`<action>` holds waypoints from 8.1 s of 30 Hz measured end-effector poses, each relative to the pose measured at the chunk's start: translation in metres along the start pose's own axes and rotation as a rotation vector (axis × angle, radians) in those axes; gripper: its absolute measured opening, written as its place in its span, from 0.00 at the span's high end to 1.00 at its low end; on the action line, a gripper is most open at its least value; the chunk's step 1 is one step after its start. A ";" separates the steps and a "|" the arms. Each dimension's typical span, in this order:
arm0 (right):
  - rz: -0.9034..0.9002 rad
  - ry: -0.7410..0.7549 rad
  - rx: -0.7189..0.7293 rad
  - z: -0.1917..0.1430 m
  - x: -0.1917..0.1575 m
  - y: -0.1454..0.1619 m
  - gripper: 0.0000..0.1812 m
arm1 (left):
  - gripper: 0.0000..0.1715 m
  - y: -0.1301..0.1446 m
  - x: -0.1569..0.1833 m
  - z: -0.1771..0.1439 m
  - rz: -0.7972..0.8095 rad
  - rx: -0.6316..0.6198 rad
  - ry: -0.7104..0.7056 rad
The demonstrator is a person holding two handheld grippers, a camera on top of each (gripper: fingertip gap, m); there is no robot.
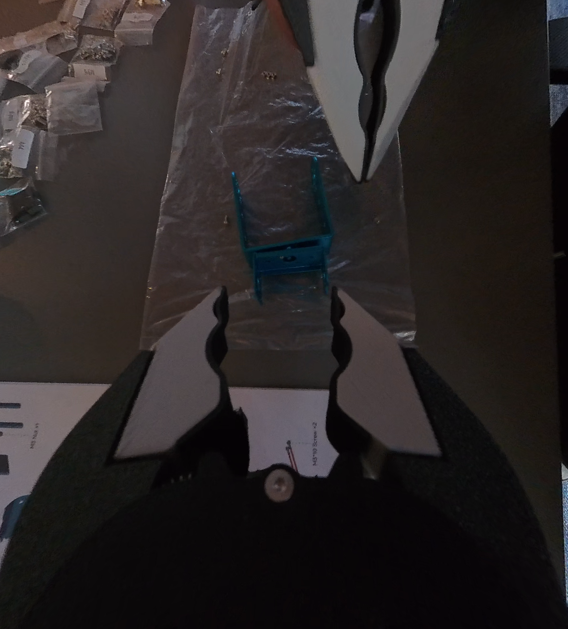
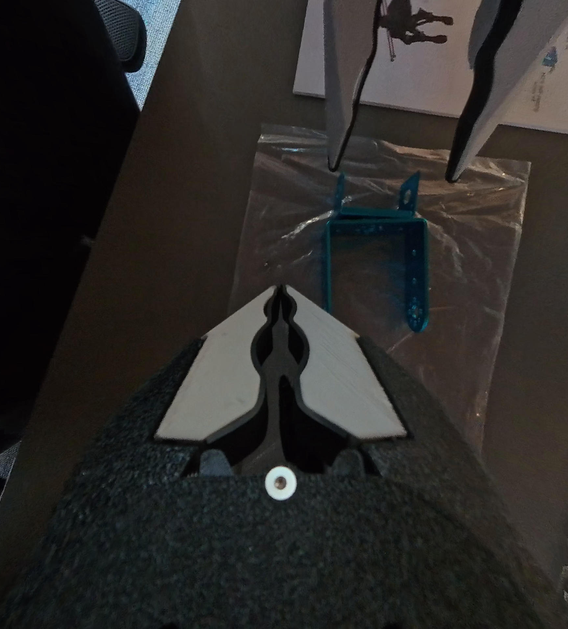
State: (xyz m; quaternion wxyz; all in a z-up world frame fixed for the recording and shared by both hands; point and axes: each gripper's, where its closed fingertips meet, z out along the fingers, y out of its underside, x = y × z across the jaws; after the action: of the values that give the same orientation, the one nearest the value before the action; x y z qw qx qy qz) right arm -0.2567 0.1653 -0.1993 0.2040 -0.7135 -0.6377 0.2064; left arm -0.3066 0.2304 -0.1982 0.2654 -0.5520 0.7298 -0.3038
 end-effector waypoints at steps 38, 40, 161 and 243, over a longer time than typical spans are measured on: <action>0.023 -0.011 -0.037 0.002 0.025 0.016 0.99 | 0.74 0.006 0.010 0.017 0.021 -0.040 0.021; 0.018 -0.006 -0.035 0.001 0.026 0.017 0.98 | 0.74 0.006 0.010 0.017 0.019 -0.039 0.023; -0.038 0.060 -0.048 0.001 0.051 0.005 0.96 | 0.74 0.005 0.009 0.017 0.032 -0.018 0.027; -0.003 -0.009 0.091 0.013 0.033 0.010 0.65 | 0.88 -0.008 0.012 0.019 0.275 0.034 0.044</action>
State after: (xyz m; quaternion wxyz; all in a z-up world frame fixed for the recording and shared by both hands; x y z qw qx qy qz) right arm -0.2523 0.1978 -0.2168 0.2338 -0.7016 -0.6297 0.2379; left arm -0.2911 0.2146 -0.2059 0.2977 -0.4354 0.7990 -0.2888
